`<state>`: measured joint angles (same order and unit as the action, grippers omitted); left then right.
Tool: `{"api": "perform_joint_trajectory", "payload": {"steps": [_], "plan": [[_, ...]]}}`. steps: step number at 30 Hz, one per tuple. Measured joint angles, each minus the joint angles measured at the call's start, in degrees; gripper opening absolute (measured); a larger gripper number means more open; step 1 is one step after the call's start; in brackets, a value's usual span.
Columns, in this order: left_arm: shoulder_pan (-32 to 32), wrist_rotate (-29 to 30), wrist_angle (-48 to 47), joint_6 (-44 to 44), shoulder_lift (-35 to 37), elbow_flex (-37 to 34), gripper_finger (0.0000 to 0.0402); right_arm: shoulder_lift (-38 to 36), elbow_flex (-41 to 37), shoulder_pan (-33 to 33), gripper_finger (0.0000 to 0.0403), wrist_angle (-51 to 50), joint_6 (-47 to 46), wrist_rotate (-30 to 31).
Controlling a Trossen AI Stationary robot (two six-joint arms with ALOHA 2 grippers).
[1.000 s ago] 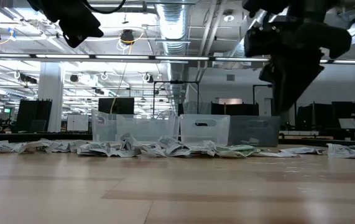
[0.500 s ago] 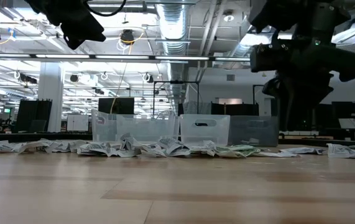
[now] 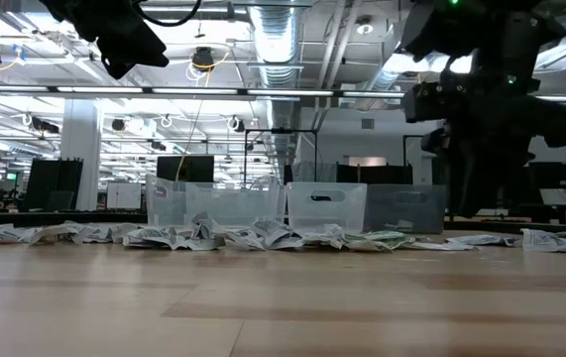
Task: Pick & Place First Aid Supplies
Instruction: Put the alcohol pad into the top right transparent bin
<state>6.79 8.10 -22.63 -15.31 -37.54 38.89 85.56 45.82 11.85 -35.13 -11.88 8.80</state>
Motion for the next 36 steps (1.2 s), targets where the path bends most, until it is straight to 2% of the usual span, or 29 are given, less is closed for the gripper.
{"api": "perform_joint_trajectory", "payload": {"steps": [3, 13, 23, 29, 36], "plan": [[0.00, 0.08, 0.08, -0.10, 0.00, 0.00, 0.0112, 0.00, 0.46, -0.34, 0.0120, -1.91, -0.07, 1.93], [0.00, 1.34, 0.81, -0.13, 0.00, 0.00, 0.0112, 0.00, 0.48, -4.40, 0.0120, -4.96, -0.15, 1.84], [0.00, 2.08, 0.81, -0.04, 0.00, 0.00, 0.0112, -0.02, 0.48, -7.12, 0.0120, -4.89, 4.81, 1.73], [0.00, 2.19, 0.81, 0.02, 0.00, 0.00, 0.0112, -0.02, -2.89, -8.78, 0.0120, -0.86, 4.93, 0.64], [0.00, 2.19, 0.81, 0.02, 0.00, 0.00, 0.0112, -0.15, -7.50, -7.88, 0.0120, 3.81, 4.31, -1.05]]}}
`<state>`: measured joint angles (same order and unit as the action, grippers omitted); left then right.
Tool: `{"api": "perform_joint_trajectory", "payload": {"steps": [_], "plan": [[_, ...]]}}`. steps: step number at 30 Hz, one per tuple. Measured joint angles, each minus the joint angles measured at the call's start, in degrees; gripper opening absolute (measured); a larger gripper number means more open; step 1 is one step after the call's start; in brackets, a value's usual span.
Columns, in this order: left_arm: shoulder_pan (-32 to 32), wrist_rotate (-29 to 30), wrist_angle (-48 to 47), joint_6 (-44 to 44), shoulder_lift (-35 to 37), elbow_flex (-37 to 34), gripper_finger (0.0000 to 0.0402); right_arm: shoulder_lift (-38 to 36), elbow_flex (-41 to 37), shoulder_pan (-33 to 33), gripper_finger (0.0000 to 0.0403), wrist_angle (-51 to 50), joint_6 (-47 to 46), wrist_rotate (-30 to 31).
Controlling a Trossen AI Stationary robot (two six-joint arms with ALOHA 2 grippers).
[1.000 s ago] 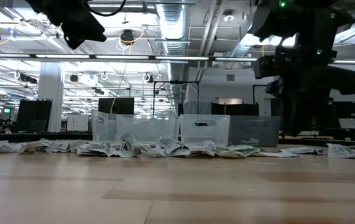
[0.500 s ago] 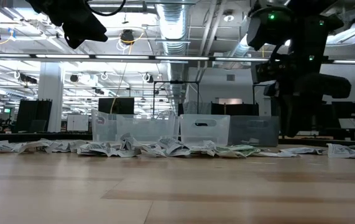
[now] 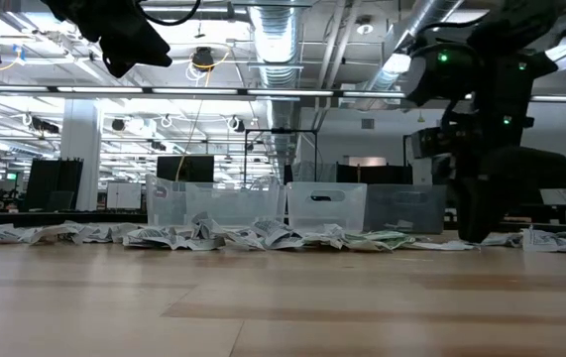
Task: Pick & Place First Aid Supplies
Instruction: Put the alcohol pad into the top right transparent bin
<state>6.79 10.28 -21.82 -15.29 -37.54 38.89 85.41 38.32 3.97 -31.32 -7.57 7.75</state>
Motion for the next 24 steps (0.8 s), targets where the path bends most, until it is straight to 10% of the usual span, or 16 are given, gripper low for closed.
{"api": "perform_joint_trajectory", "payload": {"steps": [24], "plan": [[0.00, 0.38, 0.00, 0.00, 0.00, 0.00, 0.0112, -0.10, -0.82, 0.79, 0.0002, 2.87, -4.91, -0.42]]}}
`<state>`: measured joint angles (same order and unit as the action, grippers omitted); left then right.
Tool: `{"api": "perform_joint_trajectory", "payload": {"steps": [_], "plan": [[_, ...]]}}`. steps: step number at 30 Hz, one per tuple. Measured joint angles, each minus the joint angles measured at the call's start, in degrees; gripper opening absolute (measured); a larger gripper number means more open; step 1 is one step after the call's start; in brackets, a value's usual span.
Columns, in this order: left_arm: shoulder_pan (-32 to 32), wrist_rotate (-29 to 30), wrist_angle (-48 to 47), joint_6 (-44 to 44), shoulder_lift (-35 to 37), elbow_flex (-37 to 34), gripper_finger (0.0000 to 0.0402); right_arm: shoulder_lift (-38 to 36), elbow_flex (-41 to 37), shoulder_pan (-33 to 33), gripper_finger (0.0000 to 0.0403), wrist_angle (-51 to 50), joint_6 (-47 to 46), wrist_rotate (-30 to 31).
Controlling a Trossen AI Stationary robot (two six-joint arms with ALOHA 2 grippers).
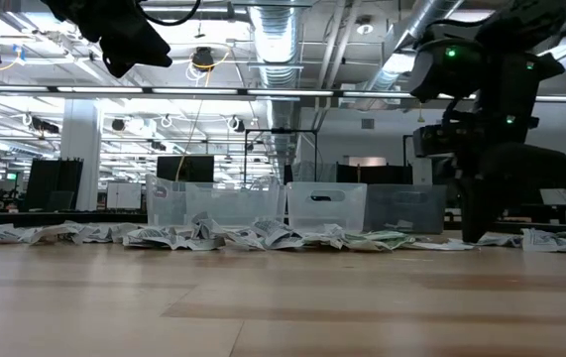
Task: Pick & Place First Aid Supplies
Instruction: Put the alcohol pad into the top right transparent bin
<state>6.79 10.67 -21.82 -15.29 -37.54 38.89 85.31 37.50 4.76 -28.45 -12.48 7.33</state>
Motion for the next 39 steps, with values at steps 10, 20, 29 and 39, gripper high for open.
{"api": "perform_joint_trajectory", "payload": {"steps": [10, 20, 29, 39], "plan": [[0.00, -0.01, 0.00, 0.04, -0.01, -0.02, 0.0112, -0.09, 8.07, -0.01, 0.0001, -3.18, 3.79, -0.15], [0.00, -0.01, 0.00, 0.04, 0.00, -0.04, 0.0112, 0.29, 8.61, -0.47, 0.0034, -8.81, 3.00, 0.14], [-0.02, -0.01, 0.00, 0.04, -0.02, -0.04, 0.0112, 0.27, 2.72, -0.40, 0.0127, -4.14, 2.36, 0.22], [0.00, -0.01, 0.02, -0.03, -0.02, -0.04, 0.0112, 0.03, -2.95, -0.43, 0.0148, 3.37, 2.29, 0.03]]}}
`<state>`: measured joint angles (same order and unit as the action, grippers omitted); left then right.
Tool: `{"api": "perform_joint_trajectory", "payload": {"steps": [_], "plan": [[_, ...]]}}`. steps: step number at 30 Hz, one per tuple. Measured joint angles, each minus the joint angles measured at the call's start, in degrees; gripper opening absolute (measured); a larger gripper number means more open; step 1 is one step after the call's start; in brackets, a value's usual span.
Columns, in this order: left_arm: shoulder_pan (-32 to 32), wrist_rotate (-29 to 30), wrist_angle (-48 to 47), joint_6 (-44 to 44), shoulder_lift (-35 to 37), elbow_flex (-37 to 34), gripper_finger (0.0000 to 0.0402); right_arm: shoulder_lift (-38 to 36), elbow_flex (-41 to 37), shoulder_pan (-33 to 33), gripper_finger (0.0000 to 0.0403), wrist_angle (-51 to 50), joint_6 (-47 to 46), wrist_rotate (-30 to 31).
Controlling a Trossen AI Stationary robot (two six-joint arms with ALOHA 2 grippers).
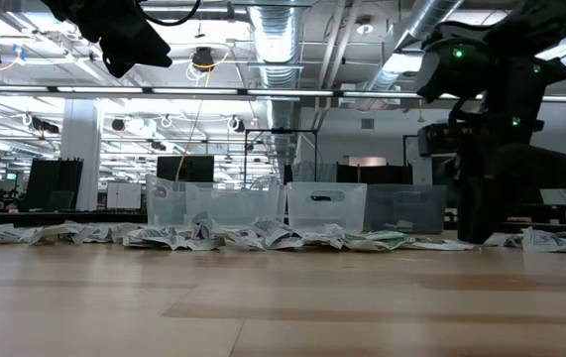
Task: Pick & Place First Aid Supplies
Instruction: Put the alcohol pad into the top right transparent bin
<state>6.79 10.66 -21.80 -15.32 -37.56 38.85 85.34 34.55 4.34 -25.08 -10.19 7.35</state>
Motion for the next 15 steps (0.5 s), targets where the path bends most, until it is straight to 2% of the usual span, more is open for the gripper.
{"api": "perform_joint_trajectory", "payload": {"steps": [3, 9, 15], "plan": [[-0.01, 0.00, 0.02, -0.08, 0.02, 0.00, 0.0112, 0.04, -0.03, 0.04, 0.0113, 0.37, 0.01, -0.18], [-0.01, 0.02, 0.05, -0.10, 0.00, 0.00, 0.0112, 0.09, -0.03, 0.02, 0.0014, 0.74, 0.03, -2.20], [-0.02, 0.02, 0.17, -0.06, 0.00, 0.00, 0.0112, 0.13, 0.78, -0.02, 0.0004, 0.34, -3.12, -2.89]]}}
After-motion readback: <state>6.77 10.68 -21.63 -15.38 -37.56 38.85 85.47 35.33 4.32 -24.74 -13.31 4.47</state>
